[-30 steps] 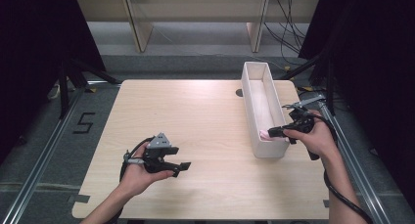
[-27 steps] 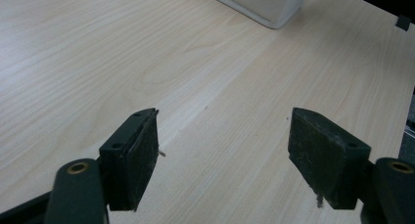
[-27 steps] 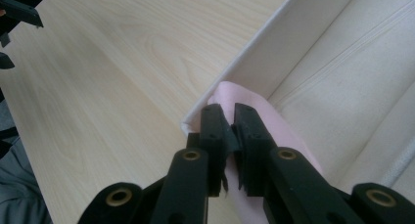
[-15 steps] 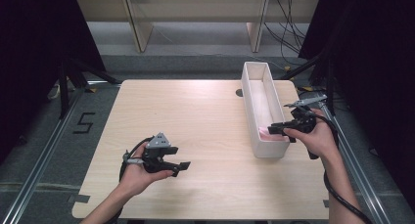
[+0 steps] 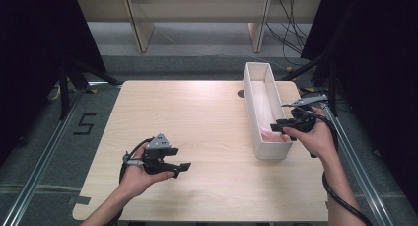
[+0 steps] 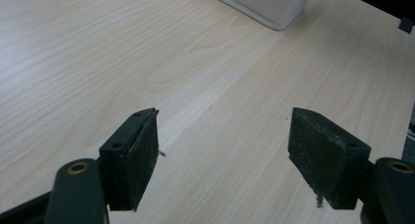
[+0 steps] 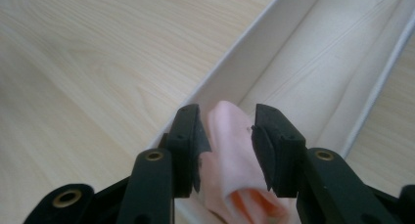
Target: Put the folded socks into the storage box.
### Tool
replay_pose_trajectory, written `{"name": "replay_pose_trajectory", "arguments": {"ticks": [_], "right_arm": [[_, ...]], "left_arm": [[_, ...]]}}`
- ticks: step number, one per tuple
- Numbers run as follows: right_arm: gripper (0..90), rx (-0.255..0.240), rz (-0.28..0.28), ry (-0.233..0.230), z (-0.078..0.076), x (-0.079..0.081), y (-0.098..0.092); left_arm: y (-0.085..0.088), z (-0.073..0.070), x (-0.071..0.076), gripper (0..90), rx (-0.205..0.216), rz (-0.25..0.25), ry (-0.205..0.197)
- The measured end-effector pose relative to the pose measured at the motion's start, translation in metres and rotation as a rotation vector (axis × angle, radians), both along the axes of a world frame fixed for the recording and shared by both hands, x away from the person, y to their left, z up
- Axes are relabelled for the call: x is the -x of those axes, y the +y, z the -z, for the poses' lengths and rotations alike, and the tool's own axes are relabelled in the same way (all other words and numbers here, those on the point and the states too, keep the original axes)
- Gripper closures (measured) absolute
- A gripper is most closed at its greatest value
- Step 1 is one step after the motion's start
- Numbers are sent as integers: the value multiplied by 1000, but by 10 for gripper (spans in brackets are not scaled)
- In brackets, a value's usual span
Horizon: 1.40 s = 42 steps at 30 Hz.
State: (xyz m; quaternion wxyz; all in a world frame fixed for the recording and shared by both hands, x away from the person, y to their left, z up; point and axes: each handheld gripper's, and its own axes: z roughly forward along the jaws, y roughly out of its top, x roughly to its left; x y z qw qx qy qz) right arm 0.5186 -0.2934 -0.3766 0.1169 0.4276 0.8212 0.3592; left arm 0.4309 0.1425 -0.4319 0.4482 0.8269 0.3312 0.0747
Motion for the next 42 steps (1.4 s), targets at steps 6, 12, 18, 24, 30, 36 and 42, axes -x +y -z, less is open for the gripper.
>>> {"name": "replay_pose_trajectory", "arguments": {"ticks": [6, 12, 18, 24, 30, 36, 42], "right_arm": [[603, 107, -20, 65, 6, -13, 19], [582, 193, -56, 129, 16, -22, 30], [633, 275, -61, 150, 23, -30, 35], [825, 272, -72, 173, 23, -29, 33], [834, 262, -98, 54, 8, -27, 22], [835, 245, -98, -100, -5, -29, 13], [833, 241, -118, -182, 1, -29, 13]], "left_arm": [[1, 1, 0, 269, -9, 6, -1], [2, 2, 0, 269, -10, 3, 2], [2, 2, 1, 269, -11, 3, 4], [3, 3, 0, 270, -3, 2, 5], [2, 3, -1, 271, -11, 3, 6], [-2, 2, -1, 271, -7, 9, 2], [-2, 2, -1, 272, -9, 8, 6]]}}
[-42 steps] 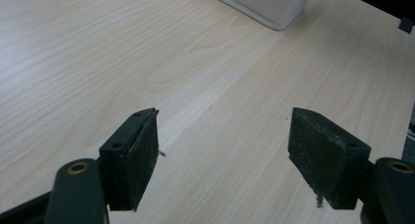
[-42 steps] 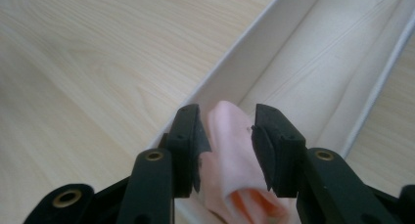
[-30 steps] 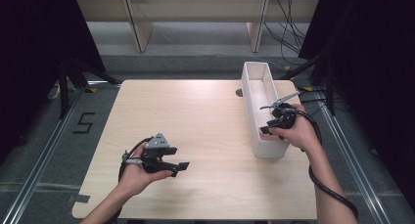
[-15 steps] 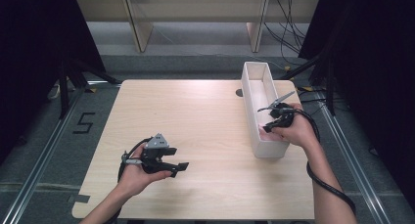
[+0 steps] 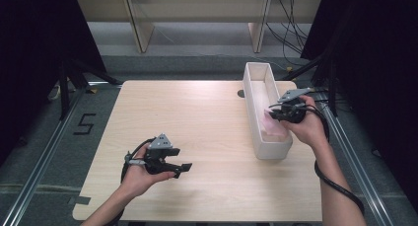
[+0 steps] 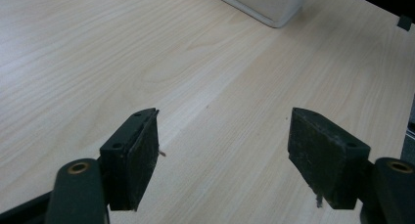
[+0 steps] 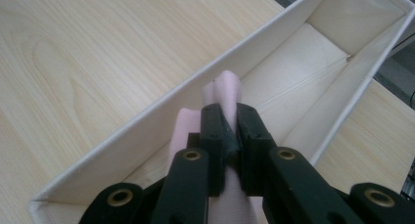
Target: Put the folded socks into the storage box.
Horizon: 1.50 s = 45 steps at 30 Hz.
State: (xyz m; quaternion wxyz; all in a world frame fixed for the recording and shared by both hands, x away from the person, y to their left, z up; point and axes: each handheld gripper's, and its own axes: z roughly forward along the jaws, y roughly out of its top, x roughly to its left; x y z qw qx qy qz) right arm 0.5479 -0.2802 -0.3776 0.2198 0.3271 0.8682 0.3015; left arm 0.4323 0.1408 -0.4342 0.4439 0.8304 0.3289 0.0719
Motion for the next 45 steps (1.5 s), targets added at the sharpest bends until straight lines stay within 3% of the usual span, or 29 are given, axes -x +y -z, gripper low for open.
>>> {"name": "replay_pose_trajectory", "arguments": {"ticks": [6, 7, 9, 13, 16, 17, 18, 20, 24, 27, 28, 33, 34, 38, 42, 43, 44, 45], "right_arm": [[829, 15, -84, 72, 19, 3, 4], [829, 13, -66, 96, 19, 7, 4], [827, 29, -114, 99, 20, 8, 3], [821, 29, -112, 150, 21, 13, 2], [809, 34, -117, 214, 18, 18, 1], [800, 21, -130, 203, 18, 18, 0], [795, 5, -131, 238, 17, 18, -1], [789, -42, -97, 266, 15, 21, -3], [775, -112, -99, 313, 15, 17, -10], [762, -169, -26, 401, 13, 21, -10], [760, -167, -51, 371, 13, 18, -12], [735, -197, -19, 409, 10, 20, -12], [725, -214, -8, 446, 9, 21, -11], [691, -244, 13, 487, 8, 21, -11], [667, -286, 21, 400, 3, 18, -15], [656, -290, 41, 370, 1, 18, -15], [649, -305, 60, 373, 0, 18, -14], [655, -319, 87, 335, 1, 17, -12]], "left_arm": [[2, 1, 1, 272, -2, -8, 2], [2, 1, 1, 273, -1, -6, 3], [2, 0, 1, 273, -4, -6, 2], [0, 0, 2, 273, 1, -5, 1], [0, 0, 1, 273, 3, -2, 2], [0, 0, 1, 273, 4, -7, 1], [0, 0, 1, 273, 1, -4, 0], [0, 0, 1, 272, 4, -1, 4], [0, 0, 1, 272, 15, 1, 9], [0, -1, 1, 272, 10, -2, 7], [1, -1, 1, 272, 8, -3, 5], [1, -1, 1, 272, 9, -4, 4], [1, -1, 1, 272, 10, -4, 4], [1, -1, 1, 272, 11, -5, 4], [1, -1, 1, 272, 10, -4, 4], [1, -1, 1, 272, 8, -3, 7], [0, -1, 1, 272, 10, -3, 4], [0, -1, 0, 272, 10, 0, 4]]}}
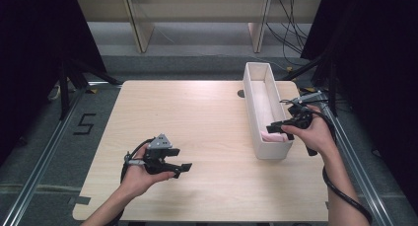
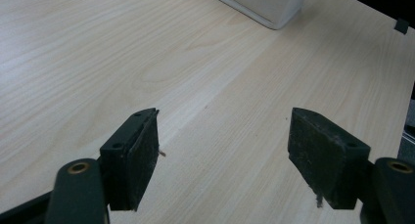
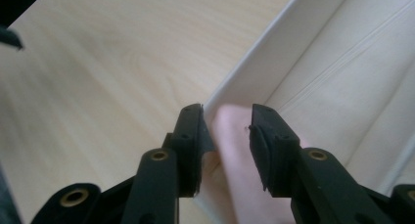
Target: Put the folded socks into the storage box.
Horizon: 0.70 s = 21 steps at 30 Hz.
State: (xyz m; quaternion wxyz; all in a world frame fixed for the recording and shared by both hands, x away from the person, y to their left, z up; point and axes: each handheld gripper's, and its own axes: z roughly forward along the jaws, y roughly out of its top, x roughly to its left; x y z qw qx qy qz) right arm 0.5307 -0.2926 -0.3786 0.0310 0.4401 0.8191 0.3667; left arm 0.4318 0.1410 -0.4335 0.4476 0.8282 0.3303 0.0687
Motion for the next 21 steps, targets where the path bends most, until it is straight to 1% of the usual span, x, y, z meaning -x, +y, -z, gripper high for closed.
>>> {"name": "replay_pose_trajectory", "arguments": {"ticks": [1, 2, 3, 4, 5, 6, 7, 8, 9, 10, 11, 12, 13, 14, 15, 16, 18, 20, 21], "right_arm": [[659, 23, 9, 13, -1, 0, 2], [667, 32, 12, 6, 0, 0, 3], [680, 41, 14, -11, 1, -1, 6], [687, 59, 31, -21, 2, -2, 8], [699, 92, 40, -15, 2, -2, 10], [723, 103, 58, -37, 4, -3, 12], [733, 124, 70, -25, 4, -4, 14], [741, 125, 84, -31, 6, -4, 17], [754, 158, 90, -24, 6, -5, 20], [768, 179, 92, -24, 6, -6, 22], [785, 181, 112, -12, 7, -6, 25], [800, 202, 102, -16, 9, -9, 26], [815, 213, 117, -10, 10, -10, 29], [823, 243, 110, -26, 12, -12, 30], [832, 255, 110, -22, 13, -13, 32], [839, 262, 101, -19, 14, -14, 34], [855, 275, 107, -9, 16, -16, 38], [877, 285, 91, 2, 18, -17, 39], [885, 287, 82, 15, 19, -17, 39]], "left_arm": [[0, 0, 0, 272, 3, -3, 4], [0, 0, 1, 272, 3, -2, 3], [0, 0, 1, 272, 3, -4, 3], [0, 0, 1, 272, 4, -5, 3], [0, 1, 1, 272, 4, -6, 3], [0, 1, 1, 272, 4, -6, 3], [0, 1, 1, 272, 3, -7, 5], [0, 1, 0, 272, 0, -6, 8], [0, 1, 1, 272, 2, -6, 4], [0, 1, 1, 272, 4, -5, 4], [0, 1, 1, 272, 3, -4, 4], [0, 1, 1, 272, 2, -4, 4], [0, 1, 1, 272, -3, -7, 4], [1, 2, 1, 272, -5, -6, 6], [1, 2, 1, 272, -2, -3, 5], [1, 3, 1, 272, -2, -2, 5], [2, 3, 1, 272, 0, -5, 6], [2, 4, 1, 272, 2, -5, 7], [2, 4, 1, 272, 2, -12, 6]]}}
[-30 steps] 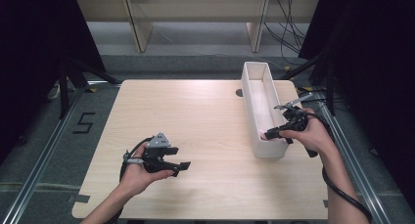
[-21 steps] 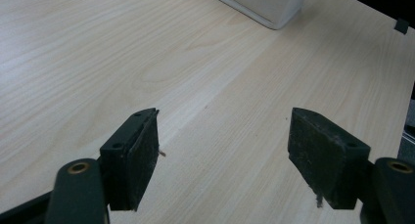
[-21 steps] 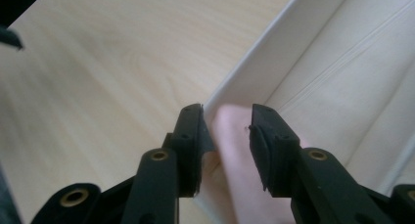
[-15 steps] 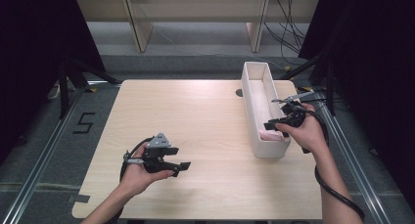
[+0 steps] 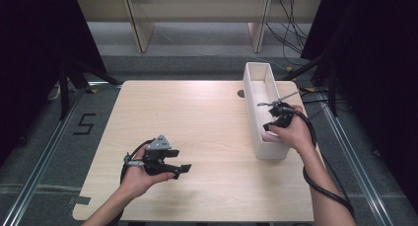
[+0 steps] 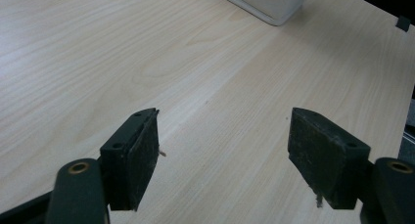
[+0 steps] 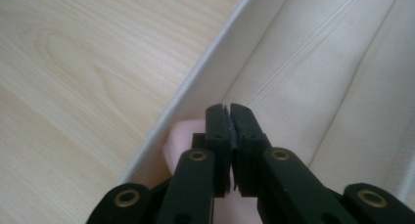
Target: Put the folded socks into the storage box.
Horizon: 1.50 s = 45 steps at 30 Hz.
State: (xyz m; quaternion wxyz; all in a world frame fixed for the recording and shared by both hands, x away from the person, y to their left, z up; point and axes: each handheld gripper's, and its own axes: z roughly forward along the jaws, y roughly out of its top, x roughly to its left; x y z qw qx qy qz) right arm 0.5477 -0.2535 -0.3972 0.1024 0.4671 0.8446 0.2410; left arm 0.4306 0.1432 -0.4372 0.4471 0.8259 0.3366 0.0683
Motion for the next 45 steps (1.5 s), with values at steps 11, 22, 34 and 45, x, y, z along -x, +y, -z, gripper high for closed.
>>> {"name": "replay_pose_trajectory", "arguments": {"ticks": [11, 22, 34, 45], "right_arm": [[900, 39, -129, 144, 6, 6, 0], [845, -22, -76, 24, -9, 15, -11], [759, -112, 30, -71, -18, 48, -26], [618, -175, 153, -275, -8, 105, -66]], "left_arm": [[0, 0, -1, 272, -2, 7, 3], [1, -1, -1, 273, 3, 0, -1], [11, 0, -1, 274, -16, -35, -19], [60, 21, 2, 274, -5, -166, -11]]}}
